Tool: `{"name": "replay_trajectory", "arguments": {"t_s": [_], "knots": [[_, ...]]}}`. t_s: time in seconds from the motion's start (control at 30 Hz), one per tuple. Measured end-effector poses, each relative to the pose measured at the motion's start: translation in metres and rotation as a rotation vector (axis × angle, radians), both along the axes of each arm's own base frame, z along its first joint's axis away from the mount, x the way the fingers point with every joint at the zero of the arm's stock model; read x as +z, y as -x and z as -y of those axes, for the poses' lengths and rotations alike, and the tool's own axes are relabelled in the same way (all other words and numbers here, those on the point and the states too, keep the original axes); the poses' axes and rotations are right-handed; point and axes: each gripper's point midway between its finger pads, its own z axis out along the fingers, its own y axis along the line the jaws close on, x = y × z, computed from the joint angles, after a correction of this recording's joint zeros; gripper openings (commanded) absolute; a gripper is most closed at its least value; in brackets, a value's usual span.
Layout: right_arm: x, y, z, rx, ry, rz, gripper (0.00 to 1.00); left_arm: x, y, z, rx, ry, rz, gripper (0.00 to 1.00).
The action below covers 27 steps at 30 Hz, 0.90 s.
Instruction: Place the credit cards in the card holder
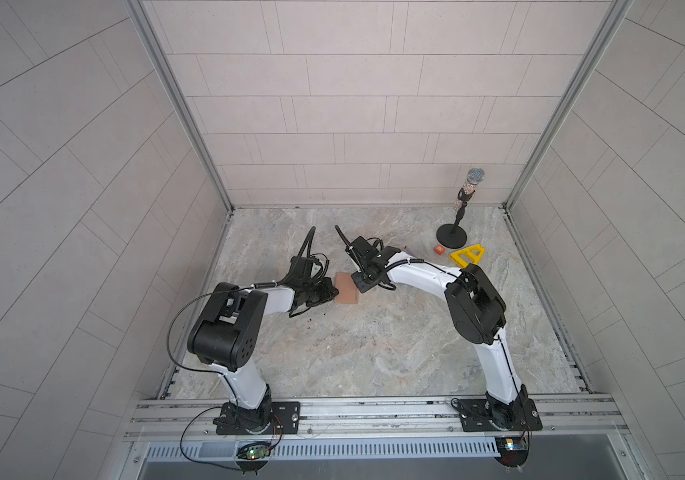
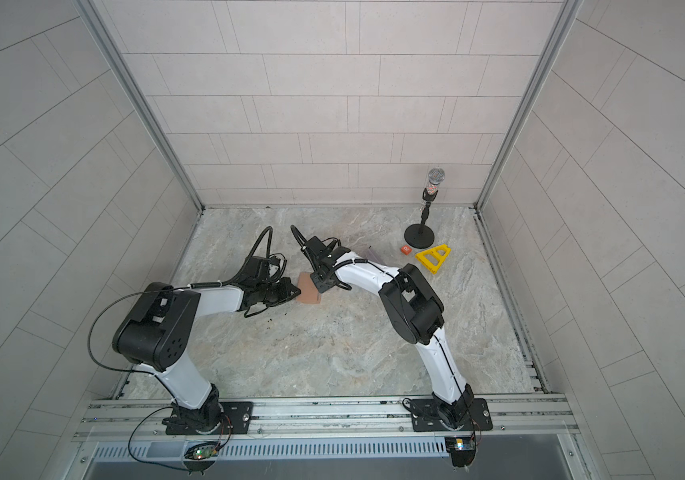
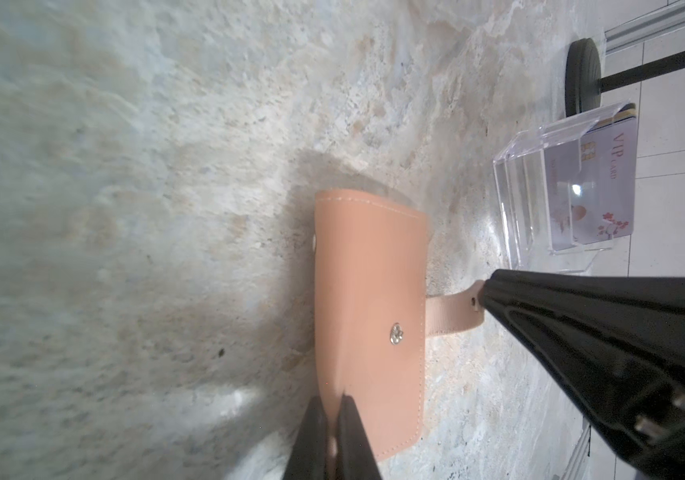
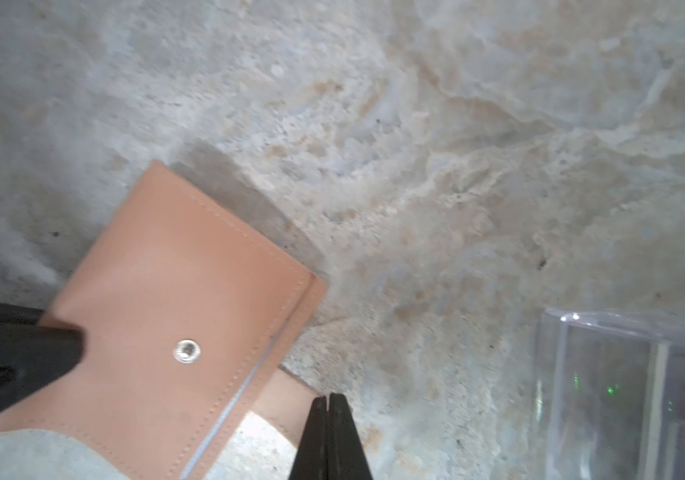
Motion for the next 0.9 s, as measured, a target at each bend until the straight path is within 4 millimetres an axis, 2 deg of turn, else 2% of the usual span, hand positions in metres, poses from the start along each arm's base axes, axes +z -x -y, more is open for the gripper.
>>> {"name": "replay_trajectory", "arguments": {"t_s": [0.1,0.27,0.43,0.67,0.9], "knots": [[0.001,0.003,0.008,-0.009,0.001,-0.013,0.0,0.001,0.001,0.0,-0.002,-0.002,0.0,0.0],[0.006,0.014,0.009,0.002,-0.038,-0.039,0.01,0.004,0.004,0.002,-0.014,0.011,-0.002,0.0],[0.009,0.029,0.013,-0.01,-0.142,-0.086,0.16,0.006,0.016,0.001,-0.026,0.028,-0.018,0.0],[-0.004,0.036,0.027,-0.09,-0.331,-0.188,0.31,0.005,0.032,0.002,-0.04,0.054,-0.042,0.0],[-0.005,0.053,0.003,-0.051,-0.482,-0.257,0.45,0.007,0.036,0.003,-0.037,0.066,-0.045,0.0]]}}
